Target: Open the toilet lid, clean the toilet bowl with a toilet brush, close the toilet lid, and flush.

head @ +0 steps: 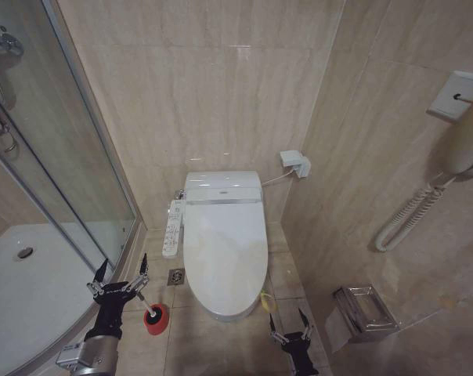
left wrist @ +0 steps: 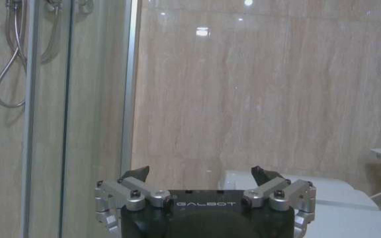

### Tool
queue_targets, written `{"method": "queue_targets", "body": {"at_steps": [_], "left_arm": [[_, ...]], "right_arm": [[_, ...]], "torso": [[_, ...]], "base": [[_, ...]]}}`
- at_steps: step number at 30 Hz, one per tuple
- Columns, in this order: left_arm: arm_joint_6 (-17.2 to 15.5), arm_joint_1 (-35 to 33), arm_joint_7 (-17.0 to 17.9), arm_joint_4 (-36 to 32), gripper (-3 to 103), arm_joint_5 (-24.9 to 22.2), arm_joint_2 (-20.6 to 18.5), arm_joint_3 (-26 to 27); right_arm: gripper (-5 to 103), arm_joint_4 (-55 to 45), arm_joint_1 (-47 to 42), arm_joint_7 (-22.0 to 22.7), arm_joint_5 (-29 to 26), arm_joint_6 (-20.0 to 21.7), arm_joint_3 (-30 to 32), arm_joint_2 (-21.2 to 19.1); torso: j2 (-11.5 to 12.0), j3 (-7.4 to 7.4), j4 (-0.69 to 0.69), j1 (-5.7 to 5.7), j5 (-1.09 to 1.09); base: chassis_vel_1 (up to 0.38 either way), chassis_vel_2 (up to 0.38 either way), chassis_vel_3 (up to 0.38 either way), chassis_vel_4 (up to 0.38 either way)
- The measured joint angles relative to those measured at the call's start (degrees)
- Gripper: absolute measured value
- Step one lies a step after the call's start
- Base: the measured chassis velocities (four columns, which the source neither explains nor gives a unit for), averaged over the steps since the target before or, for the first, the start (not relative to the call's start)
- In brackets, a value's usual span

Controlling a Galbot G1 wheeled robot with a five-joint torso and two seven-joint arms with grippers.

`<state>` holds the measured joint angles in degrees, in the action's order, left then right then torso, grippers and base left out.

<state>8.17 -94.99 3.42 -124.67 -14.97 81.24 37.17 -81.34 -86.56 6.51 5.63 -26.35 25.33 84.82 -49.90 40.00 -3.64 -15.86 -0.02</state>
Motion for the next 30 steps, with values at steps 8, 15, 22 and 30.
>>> {"method": "queue_targets", "body": {"at_steps": [8, 15, 22, 30], "left_arm": [[0.00, 0.00, 0.00, 0.00, 100, 0.00, 0.00, 0.00], [0.00, 0.00, 0.00, 0.00, 100, 0.00, 0.00, 0.00], [0.00, 0.00, 0.00, 0.00, 100, 0.00, 0.00, 0.00], [0.00, 0.00, 0.00, 0.00, 100, 0.00, 0.00, 0.00]], "right_arm": [[100, 4.75, 3.63, -0.02, 0.72, -0.84, -0.55, 0.72], [100, 8.77, 6.72, 0.02, 1.11, -1.93, -0.23, 1.58], [100, 13.83, 11.13, 0.04, 1.07, -3.11, 0.20, 1.34], [100, 20.40, 17.03, 0.26, 1.04, -4.41, 0.87, 1.48]], "torso": [[0.00, 0.00, 0.00, 0.00, 0.00], [0.00, 0.00, 0.00, 0.00, 0.00], [0.00, 0.00, 0.00, 0.00, 0.00], [0.00, 0.00, 0.00, 0.00, 0.00]], "base": [[0.000, 0.000, 0.000, 0.000], [0.000, 0.000, 0.000, 0.000], [0.000, 0.000, 0.000, 0.000], [0.000, 0.000, 0.000, 0.000]]}}
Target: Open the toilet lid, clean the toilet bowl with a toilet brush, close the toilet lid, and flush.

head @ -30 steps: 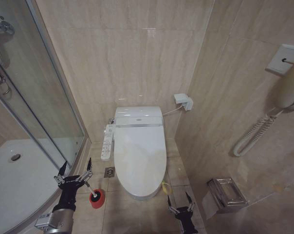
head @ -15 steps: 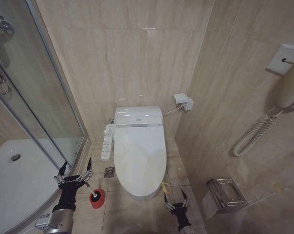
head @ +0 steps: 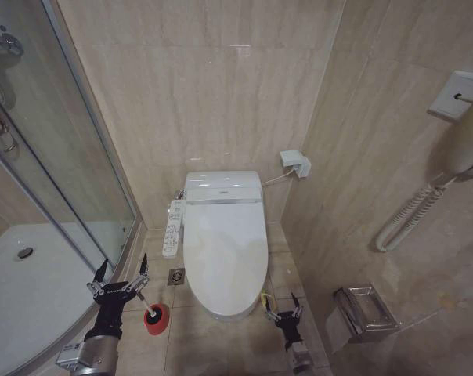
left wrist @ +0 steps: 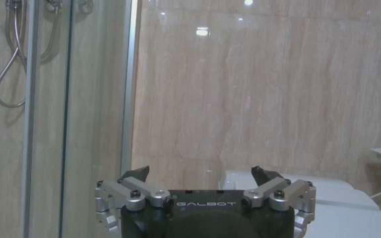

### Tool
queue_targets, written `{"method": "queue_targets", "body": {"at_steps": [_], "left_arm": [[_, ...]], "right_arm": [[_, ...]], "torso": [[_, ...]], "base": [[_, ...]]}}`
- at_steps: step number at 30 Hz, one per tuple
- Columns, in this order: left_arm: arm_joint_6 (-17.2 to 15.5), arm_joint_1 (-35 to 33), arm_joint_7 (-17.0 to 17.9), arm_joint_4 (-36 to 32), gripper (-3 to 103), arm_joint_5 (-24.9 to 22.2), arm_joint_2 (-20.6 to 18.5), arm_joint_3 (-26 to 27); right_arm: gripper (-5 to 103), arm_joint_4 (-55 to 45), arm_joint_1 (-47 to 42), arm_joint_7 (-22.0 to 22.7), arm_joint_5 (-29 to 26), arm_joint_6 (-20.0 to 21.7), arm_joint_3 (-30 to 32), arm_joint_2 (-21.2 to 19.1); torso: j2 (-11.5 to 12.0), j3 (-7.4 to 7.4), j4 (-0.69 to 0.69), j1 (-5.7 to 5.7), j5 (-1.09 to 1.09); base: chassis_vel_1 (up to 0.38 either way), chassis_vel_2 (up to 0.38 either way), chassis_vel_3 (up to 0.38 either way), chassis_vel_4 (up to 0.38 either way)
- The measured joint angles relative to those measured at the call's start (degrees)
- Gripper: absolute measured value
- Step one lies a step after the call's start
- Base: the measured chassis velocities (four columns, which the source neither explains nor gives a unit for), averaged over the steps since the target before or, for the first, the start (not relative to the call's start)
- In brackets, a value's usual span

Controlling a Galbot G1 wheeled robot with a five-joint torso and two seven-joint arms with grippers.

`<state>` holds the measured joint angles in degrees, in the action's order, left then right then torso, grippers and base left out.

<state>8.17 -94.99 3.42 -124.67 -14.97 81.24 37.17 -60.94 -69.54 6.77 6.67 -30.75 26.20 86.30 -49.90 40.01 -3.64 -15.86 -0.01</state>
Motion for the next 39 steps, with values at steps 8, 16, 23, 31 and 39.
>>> {"method": "queue_targets", "body": {"at_steps": [8, 16, 23, 31, 39], "left_arm": [[0.00, 0.00, 0.00, 0.00, 100, 0.00, 0.00, 0.00], [0.00, 0.00, 0.00, 0.00, 100, 0.00, 0.00, 0.00], [0.00, 0.00, 0.00, 0.00, 100, 0.00, 0.00, 0.00], [0.00, 0.00, 0.00, 0.00, 100, 0.00, 0.00, 0.00], [0.00, 0.00, 0.00, 0.00, 100, 0.00, 0.00, 0.00]], "right_arm": [[95, 1.17, 1.32, 0.76, 0.00, -0.49, 0.20, -0.47], [68, -1.42, -1.79, 0.58, -1.03, -1.87, 0.57, -1.81], [41, -4.78, -4.63, -0.35, -2.15, -2.38, 0.56, -2.57], [15, -7.46, -5.81, -1.42, -3.33, -2.85, 0.20, -3.24], [1, -10.59, -7.15, -2.81, -4.15, -2.88, 0.35, -3.77]], "torso": [[0.00, 0.00, 0.00, 0.00, 0.00], [0.00, 0.00, -0.01, 0.00, 0.00], [0.00, -0.01, 0.00, 0.00, 0.01], [0.00, -0.01, 0.00, 0.01, 0.00], [0.00, 0.00, 0.00, 0.01, 0.01]], "base": [[0.000, 0.000, 0.000, 0.000], [0.000, 0.000, 0.000, 0.000], [0.000, 0.000, 0.000, 0.000], [0.000, 0.000, 0.000, 0.000], [0.000, 0.000, 0.000, 0.000]]}}
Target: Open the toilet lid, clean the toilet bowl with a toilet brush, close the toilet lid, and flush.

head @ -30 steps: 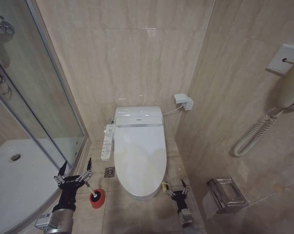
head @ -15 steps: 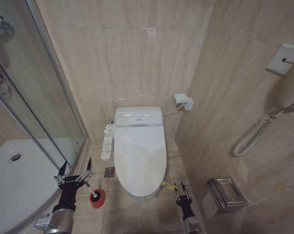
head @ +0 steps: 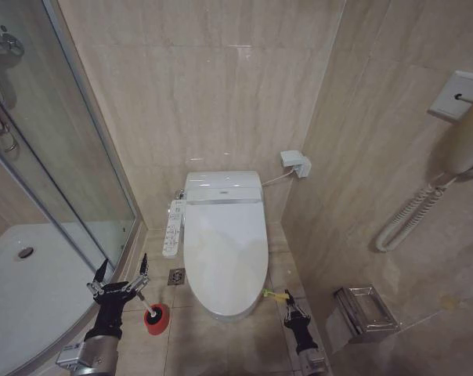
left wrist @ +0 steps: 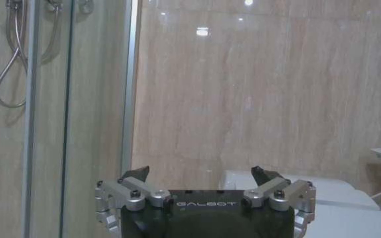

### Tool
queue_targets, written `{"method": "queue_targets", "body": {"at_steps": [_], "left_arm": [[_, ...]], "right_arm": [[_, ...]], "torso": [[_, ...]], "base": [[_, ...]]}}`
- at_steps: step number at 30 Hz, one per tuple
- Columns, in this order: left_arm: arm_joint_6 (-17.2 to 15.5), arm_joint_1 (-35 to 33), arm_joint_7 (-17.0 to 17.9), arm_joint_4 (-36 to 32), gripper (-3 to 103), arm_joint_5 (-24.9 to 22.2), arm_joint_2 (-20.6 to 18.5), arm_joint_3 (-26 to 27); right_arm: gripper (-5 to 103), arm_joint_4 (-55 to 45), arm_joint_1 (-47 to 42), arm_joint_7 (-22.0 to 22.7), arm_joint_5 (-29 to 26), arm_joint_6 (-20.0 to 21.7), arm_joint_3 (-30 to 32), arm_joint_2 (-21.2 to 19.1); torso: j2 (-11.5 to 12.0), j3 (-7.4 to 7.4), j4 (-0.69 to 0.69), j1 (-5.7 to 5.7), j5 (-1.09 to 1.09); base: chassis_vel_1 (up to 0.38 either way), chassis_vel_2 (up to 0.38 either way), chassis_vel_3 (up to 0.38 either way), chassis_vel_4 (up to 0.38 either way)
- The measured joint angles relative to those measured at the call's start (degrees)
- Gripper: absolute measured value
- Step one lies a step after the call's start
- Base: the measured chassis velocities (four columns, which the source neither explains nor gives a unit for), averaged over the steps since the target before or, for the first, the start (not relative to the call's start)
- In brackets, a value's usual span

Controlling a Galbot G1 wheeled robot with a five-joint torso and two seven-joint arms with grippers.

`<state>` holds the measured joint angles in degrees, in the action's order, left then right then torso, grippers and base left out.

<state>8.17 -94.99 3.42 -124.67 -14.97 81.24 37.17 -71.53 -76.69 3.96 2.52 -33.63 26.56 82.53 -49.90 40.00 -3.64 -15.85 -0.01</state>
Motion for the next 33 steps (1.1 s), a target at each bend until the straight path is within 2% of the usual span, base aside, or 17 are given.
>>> {"method": "queue_targets", "body": {"at_steps": [7, 12, 15, 16, 19, 20, 21, 24, 33], "left_arm": [[0.00, 0.00, 0.00, 0.00, 100, 0.00, 0.00, 0.00], [0.00, 0.00, 0.00, 0.00, 100, 0.00, 0.00, 0.00], [0.00, 0.00, 0.00, 0.00, 100, 0.00, 0.00, 0.00], [0.00, 0.00, 0.00, 0.00, 100, 0.00, 0.00, 0.00], [0.00, 0.00, 0.00, 0.00, 100, 0.00, 0.00, 0.00], [0.00, 0.00, 0.00, 0.00, 100, 0.00, 0.00, 0.00], [0.00, 0.00, 0.00, 0.00, 100, 0.00, 0.00, 0.00], [0.00, 0.00, 0.00, 0.00, 100, 0.00, 0.00, 0.00], [0.00, 0.00, 0.00, 0.00, 100, 0.00, 0.00, 0.00]], "right_arm": [[1, -7.17, -3.27, -2.34, -2.11, -0.74, 1.51, -1.40], [1, -13.30, -5.21, -3.29, -4.60, 0.86, 1.83, -2.46], [1, -22.82, -7.72, -3.41, -8.38, 4.71, 1.97, -4.28], [1, -22.82, -7.72, -3.41, -8.38, 4.71, 1.97, -4.28], [1, -30.98, -9.26, -3.28, -12.71, 9.61, 1.87, -5.77], [1, -30.98, -9.26, -3.28, -12.71, 9.61, 1.87, -5.77], [1, -34.78, -9.63, -3.16, -14.37, 12.10, 1.71, -6.21], [1, -39.85, -8.64, -2.76, -16.15, 15.60, 1.51, -6.45], [1, -40.53, 2.65, -1.48, -17.37, 22.19, -0.19, -6.14]], "torso": [[0.00, 0.00, 0.02, 0.00, 0.02], [0.00, 0.00, 0.00, 0.00, 0.00], [0.00, 0.00, 0.00, 0.00, -0.01], [0.00, 0.00, 0.00, 0.00, -0.01], [0.00, 0.00, -0.01, 0.00, -0.02], [0.00, 0.00, -0.01, 0.00, -0.02], [0.00, 0.00, -0.01, 0.00, -0.02], [0.00, 0.00, -0.02, 0.00, -0.01], [0.00, 0.00, 0.00, 0.00, -0.01]], "base": [[0.000, 0.000, 0.000, 0.000], [0.000, 0.000, 0.000, 0.000], [0.000, 0.000, 0.000, 0.000], [0.000, 0.000, 0.000, 0.000], [0.000, 0.000, 0.000, 0.000], [0.000, 0.000, 0.000, 0.000], [0.000, 0.000, 0.000, 0.000], [0.000, 0.000, 0.000, 0.000], [0.000, 0.000, 0.000, 0.000]]}}
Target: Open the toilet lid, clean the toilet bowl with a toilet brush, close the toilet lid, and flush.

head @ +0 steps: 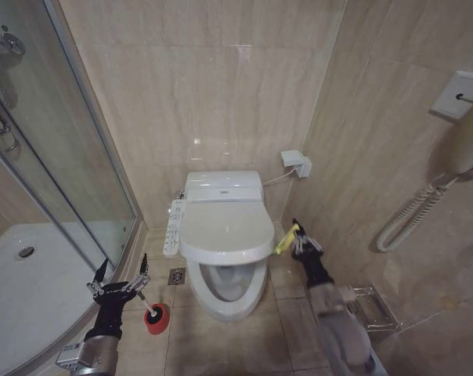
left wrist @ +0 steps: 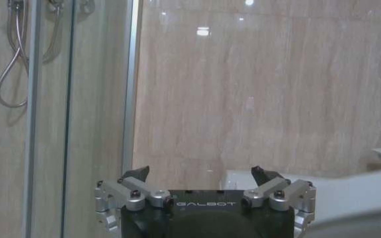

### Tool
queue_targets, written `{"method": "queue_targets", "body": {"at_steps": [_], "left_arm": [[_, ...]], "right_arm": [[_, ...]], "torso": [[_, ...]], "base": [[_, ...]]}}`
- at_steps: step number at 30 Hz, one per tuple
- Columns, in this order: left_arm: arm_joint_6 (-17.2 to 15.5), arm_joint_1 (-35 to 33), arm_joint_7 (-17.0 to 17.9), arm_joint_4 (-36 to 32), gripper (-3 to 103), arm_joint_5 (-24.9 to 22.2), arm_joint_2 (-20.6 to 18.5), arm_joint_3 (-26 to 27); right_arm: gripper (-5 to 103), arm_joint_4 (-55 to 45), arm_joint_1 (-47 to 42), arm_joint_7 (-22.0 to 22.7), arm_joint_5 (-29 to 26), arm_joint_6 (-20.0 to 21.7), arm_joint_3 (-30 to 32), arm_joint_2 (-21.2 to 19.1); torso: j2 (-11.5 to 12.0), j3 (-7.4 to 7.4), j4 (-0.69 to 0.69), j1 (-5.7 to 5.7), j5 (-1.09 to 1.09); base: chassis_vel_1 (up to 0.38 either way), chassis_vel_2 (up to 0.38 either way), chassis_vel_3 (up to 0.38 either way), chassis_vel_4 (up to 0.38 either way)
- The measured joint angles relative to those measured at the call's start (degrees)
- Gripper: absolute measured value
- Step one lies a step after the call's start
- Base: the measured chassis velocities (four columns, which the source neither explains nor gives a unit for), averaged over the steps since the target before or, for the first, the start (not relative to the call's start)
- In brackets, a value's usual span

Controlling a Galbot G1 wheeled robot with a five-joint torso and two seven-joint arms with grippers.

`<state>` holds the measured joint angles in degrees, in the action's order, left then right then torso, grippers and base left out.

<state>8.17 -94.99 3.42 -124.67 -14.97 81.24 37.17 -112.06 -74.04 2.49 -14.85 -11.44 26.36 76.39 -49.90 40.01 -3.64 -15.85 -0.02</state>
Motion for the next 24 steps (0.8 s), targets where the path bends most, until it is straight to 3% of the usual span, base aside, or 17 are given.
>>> {"method": "queue_targets", "body": {"at_steps": [12, 24], "left_arm": [[0.00, 0.00, 0.00, 0.00, 100, 0.00, 0.00, 0.00], [0.00, 0.00, 0.00, 0.00, 100, 0.00, 0.00, 0.00]], "right_arm": [[1, 10.82, 16.44, 0.74, -3.39, 4.22, -1.69, -2.21], [1, 18.15, 27.30, 3.98, -6.64, 9.01, -3.60, 0.00]], "torso": [[0.00, 0.00, 0.01, 0.00, -0.01], [0.00, 0.00, 0.00, 0.00, -0.01]], "base": [[0.000, 0.000, 0.000, 0.000], [0.000, 0.000, 0.000, 0.000]]}}
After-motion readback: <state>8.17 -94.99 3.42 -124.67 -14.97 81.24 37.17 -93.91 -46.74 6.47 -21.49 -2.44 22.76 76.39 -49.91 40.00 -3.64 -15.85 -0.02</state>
